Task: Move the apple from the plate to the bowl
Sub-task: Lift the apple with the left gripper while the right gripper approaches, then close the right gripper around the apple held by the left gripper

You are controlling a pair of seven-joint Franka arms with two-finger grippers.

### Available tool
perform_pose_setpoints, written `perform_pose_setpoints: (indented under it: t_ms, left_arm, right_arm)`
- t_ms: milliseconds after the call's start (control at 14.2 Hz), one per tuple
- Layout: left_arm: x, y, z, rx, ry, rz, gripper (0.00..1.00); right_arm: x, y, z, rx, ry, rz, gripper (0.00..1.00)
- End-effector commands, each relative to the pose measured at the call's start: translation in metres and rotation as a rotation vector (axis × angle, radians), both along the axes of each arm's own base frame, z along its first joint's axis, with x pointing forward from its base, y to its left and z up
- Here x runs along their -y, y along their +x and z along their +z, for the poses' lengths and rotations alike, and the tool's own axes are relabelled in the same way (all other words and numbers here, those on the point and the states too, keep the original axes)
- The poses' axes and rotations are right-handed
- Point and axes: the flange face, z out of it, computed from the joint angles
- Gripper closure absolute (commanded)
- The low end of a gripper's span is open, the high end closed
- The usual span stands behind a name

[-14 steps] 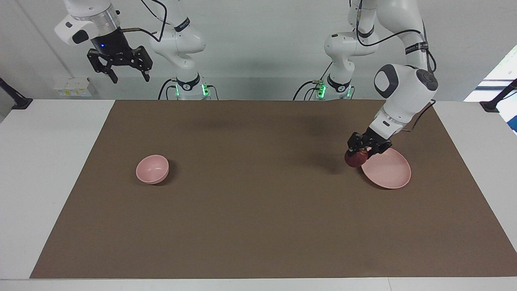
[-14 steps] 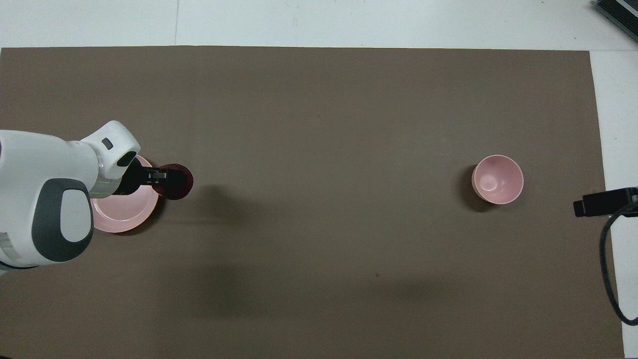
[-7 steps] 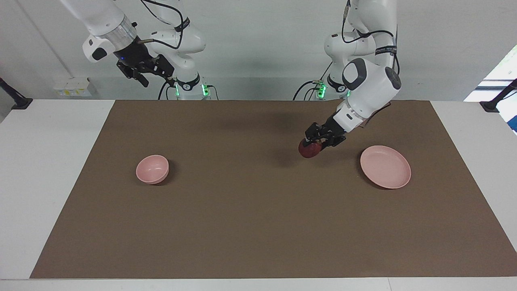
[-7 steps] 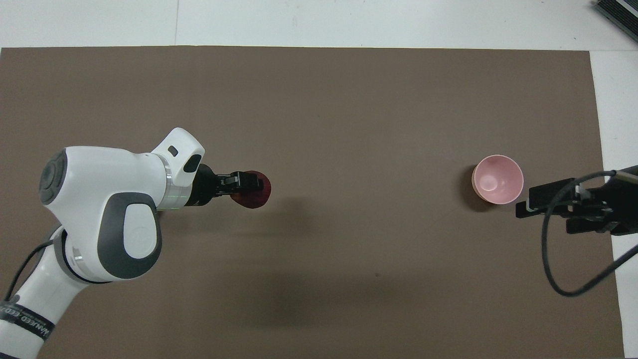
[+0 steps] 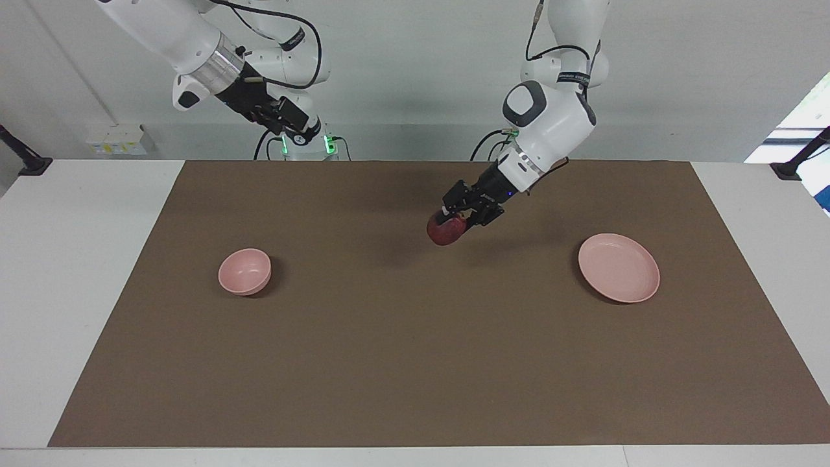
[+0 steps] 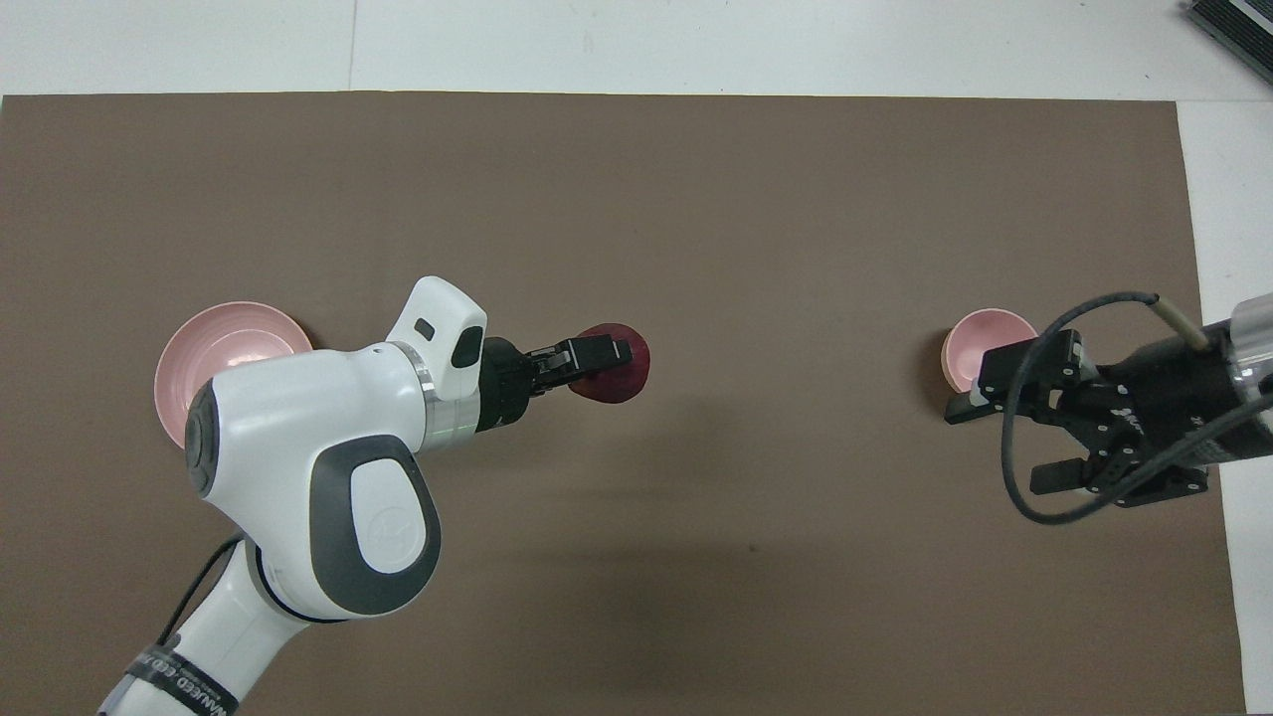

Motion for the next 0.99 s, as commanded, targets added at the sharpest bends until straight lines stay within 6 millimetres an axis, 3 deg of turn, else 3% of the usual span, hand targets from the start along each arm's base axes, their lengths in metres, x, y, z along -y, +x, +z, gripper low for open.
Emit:
perform_pose_setpoints:
  t_ms: [0, 211, 352, 423, 563, 915]
  left_arm:
    - [0.016, -0.013, 0.011, 0.018, -0.058, 0.074, 1.0]
    - [0.043, -0.032, 0.023, 0.046, -0.109, 0.117, 1.0]
    - [0.069, -0.037, 0.069, 0.085, -0.222, 0.15, 1.0]
    - [0.071, -0.037, 0.076, 0.084, -0.247, 0.165, 1.0]
    - [0.084, -0.051, 0.081, 0.089, -0.261, 0.161, 1.0]
    - [0.1, -0.07, 0.089, 0.136, -0.26, 0.18, 1.0]
  right_arm:
    - [-0.003, 0.013, -0.012, -0.064, 0.073, -0.139, 0.0]
    - [-0.012, 0.035, -0.039, -0.132, 0.129, -0.216, 0.0]
    - [-0.021, 0.045, -0.05, -0.178, 0.151, -0.28, 0.0]
    - [-0.024, 0.05, -0.059, -0.216, 0.179, -0.307, 0.0]
    - [-0.026, 0.061, -0.077, -0.257, 0.197, -0.318, 0.0]
    - [-0.031, 0.066, -0.074, -0.271, 0.249, -0.32, 0.0]
